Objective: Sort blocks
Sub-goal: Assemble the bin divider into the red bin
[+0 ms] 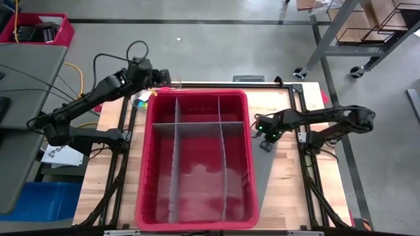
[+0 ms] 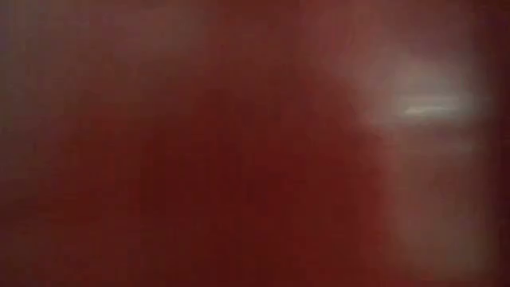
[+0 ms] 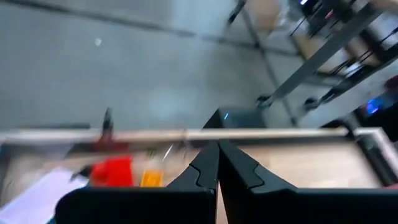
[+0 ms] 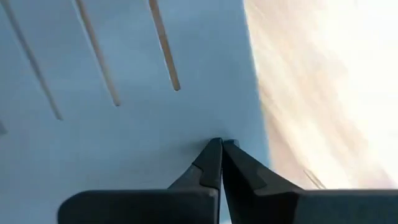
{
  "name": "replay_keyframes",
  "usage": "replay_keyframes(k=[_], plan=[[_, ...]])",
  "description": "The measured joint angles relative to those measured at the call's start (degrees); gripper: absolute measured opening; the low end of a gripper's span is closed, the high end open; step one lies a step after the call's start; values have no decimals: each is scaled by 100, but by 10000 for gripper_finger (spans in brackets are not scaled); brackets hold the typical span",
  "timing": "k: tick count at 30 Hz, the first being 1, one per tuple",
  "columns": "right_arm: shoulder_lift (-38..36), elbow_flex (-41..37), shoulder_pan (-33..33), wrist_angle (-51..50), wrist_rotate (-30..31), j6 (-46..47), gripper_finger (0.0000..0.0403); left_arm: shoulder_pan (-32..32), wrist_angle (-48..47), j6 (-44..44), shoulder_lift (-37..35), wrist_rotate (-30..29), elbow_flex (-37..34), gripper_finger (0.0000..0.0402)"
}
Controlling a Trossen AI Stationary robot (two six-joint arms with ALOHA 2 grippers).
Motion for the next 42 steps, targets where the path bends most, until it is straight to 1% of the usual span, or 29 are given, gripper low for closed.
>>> replay_keyframes(k=[2,4,6,12,14,16,19,21,23,25,27,30,31,33,35,38,40,42], plan=[[-332,-24,-118,-468,174,91,1,-2,275,184,0,-17,92,0],[-657,96,-246,-322,192,196,1,-4,535,383,0,-15,210,0],[-885,210,-350,-475,180,400,1,-4,714,532,-4,-1,307,0],[-1351,712,-494,-1035,305,576,1,-7,728,762,-27,86,607,0],[-1499,954,-494,-1156,469,738,0,-7,738,986,-48,243,719,0],[-1656,1204,-492,-1111,608,912,0,-44,765,1375,-68,522,821,0],[-1820,1532,-492,-1149,751,921,0,-109,748,1937,-70,909,949,0],[-1916,1749,-494,-1168,795,971,0,-186,745,2246,-70,1419,986,0],[-1947,1962,-494,-1265,673,1127,0,-270,744,2516,-70,2263,996,0],[-1951,2177,-447,-1336,200,1186,0,-420,739,2591,-70,3230,996,0],[-1956,2383,-300,-1387,-558,1290,0,-659,753,2351,-82,4059,996,0],[-1952,2616,147,-1399,-1396,1781,0,-1093,872,2294,-188,4921,994,0],[-1954,2679,370,-1406,-1551,2026,0,-1247,916,2332,-238,5118,998,0],[-1925,2756,920,-1538,-1631,2708,0,-1510,930,2407,-309,5359,1000,0],[-1837,2787,1621,-1810,-1666,3467,0,-1707,935,2540,-354,5441,998,0],[-1610,2789,2841,-2070,-1680,4717,0,-1861,1034,2740,-437,5439,996,0],[-1401,2789,3603,-2026,-1722,5546,0,-1867,1211,2805,-477,5434,998,0],[-1169,2789,4246,-1758,-1813,6418,0,-1858,1386,2817,-483,5433,998,0]])
